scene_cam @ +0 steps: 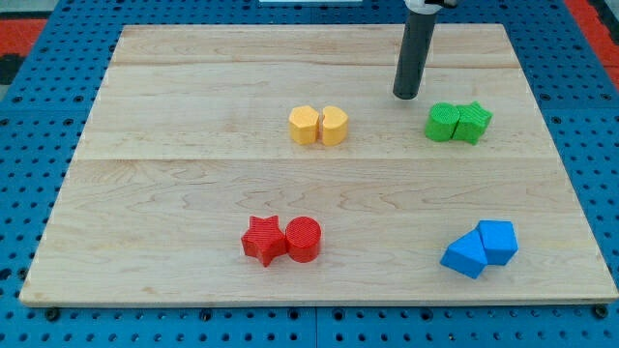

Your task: Move your arm below the red blocks

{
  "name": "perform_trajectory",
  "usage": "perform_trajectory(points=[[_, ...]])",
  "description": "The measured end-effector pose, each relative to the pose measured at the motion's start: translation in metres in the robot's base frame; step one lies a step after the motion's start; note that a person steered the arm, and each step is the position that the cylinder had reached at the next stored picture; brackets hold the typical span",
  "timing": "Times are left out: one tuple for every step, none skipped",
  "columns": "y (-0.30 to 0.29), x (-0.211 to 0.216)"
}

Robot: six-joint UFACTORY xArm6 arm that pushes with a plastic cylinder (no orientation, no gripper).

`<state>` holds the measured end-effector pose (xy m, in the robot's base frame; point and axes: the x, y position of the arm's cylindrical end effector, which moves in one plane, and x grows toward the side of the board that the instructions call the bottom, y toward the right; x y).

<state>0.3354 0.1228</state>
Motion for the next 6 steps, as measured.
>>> perform_trajectory(points=[[0.000, 0.000], [0.008, -0.002], [0.058, -0.026], [0.154, -0.009], [0.208, 0.087], [0.202, 0.210]])
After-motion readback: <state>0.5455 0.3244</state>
